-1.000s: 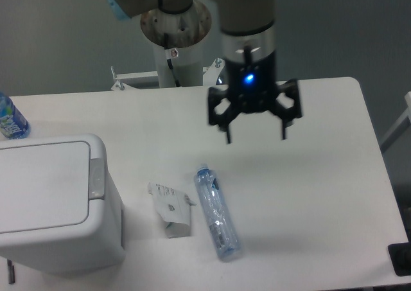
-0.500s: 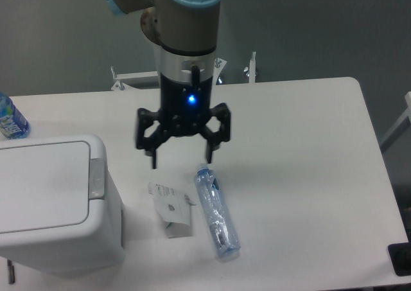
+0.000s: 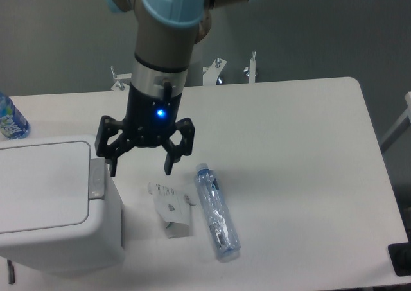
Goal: Open the trash can
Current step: 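Lower the gripper onto the lid's edge beside the hinge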
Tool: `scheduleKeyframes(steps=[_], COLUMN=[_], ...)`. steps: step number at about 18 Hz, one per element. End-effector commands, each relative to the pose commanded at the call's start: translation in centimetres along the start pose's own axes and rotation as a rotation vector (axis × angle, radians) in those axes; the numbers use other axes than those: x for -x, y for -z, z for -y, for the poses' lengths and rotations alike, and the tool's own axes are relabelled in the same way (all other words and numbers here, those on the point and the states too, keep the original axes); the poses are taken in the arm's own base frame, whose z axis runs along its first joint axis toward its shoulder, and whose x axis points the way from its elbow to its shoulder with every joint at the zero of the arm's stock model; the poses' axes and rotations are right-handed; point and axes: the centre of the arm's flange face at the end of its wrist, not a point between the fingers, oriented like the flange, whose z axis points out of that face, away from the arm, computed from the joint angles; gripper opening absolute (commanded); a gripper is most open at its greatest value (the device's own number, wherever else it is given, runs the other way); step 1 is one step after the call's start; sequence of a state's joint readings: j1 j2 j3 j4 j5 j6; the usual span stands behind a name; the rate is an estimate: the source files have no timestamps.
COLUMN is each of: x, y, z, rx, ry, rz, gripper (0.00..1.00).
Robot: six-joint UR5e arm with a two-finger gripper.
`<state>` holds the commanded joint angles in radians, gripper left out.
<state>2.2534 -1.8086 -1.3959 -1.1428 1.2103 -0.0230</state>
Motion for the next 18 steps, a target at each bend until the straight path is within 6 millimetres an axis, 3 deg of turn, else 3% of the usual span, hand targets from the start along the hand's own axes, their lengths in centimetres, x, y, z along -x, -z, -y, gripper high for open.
scheduleKeyframes(steps=[18], x=[-1.0], y=[-3.0], z=[-0.3], rx=[0.039], ry=[-0.019], rz=[-0.004], gripper=[1.0])
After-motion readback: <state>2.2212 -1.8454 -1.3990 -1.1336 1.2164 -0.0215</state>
